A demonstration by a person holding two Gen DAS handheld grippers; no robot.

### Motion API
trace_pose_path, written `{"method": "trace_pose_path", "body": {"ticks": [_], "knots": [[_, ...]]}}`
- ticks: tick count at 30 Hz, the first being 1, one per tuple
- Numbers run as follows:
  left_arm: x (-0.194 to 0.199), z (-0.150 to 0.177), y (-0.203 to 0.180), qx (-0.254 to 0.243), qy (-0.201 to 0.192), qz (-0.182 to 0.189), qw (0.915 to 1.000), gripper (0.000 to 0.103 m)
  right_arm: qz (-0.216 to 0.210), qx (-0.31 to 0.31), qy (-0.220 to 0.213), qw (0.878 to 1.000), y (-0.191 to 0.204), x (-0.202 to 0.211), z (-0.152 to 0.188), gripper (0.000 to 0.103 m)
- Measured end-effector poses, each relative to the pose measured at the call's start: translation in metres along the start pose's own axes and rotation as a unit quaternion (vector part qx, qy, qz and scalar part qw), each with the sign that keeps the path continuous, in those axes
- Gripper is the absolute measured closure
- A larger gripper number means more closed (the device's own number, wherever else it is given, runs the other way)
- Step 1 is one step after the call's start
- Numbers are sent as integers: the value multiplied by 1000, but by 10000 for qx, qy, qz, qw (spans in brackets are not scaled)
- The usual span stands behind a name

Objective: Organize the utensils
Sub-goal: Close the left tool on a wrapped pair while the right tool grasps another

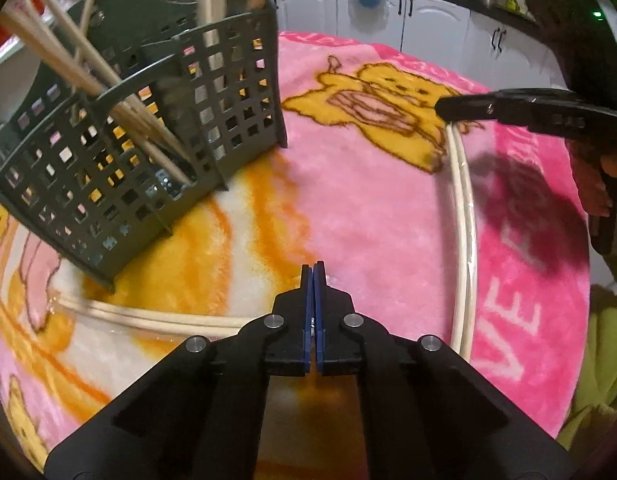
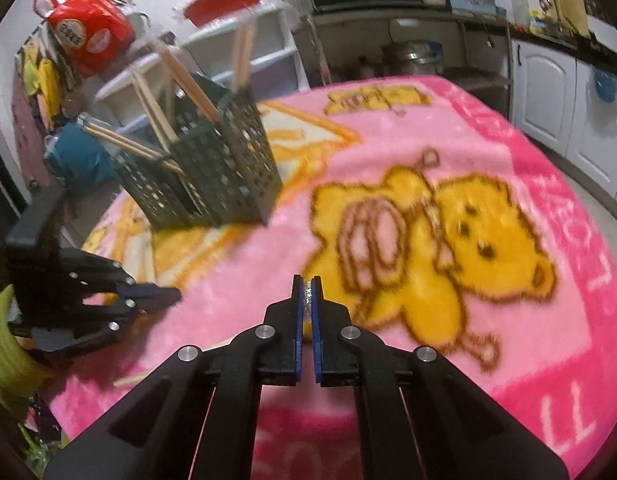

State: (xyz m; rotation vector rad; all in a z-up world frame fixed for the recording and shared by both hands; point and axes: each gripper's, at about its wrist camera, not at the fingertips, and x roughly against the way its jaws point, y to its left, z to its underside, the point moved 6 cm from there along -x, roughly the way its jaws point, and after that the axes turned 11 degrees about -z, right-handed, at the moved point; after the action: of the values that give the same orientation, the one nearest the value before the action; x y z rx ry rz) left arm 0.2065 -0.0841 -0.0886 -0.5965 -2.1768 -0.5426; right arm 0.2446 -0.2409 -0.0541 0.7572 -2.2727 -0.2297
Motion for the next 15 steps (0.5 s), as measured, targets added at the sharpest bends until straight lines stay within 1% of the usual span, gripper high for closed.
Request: {"method": "trace_pose_path", "body": {"ticks": [5,12,13,15], "knots": [[10,1,1,44,-81,-5,10000,103,-151,227,-241,9993,20,13,-19,99],[47,-10,19,407,-465,41,9981,103,-308,485,-465,9973,44,25,-37,99],[51,-11,20,380,-517,49,9979,103,-325,523,-497,9969,47,27,-40,99],[56,-10,17,144,-582,50,9982,103,-357,551,-547,9963,51,30,-44,99]]}}
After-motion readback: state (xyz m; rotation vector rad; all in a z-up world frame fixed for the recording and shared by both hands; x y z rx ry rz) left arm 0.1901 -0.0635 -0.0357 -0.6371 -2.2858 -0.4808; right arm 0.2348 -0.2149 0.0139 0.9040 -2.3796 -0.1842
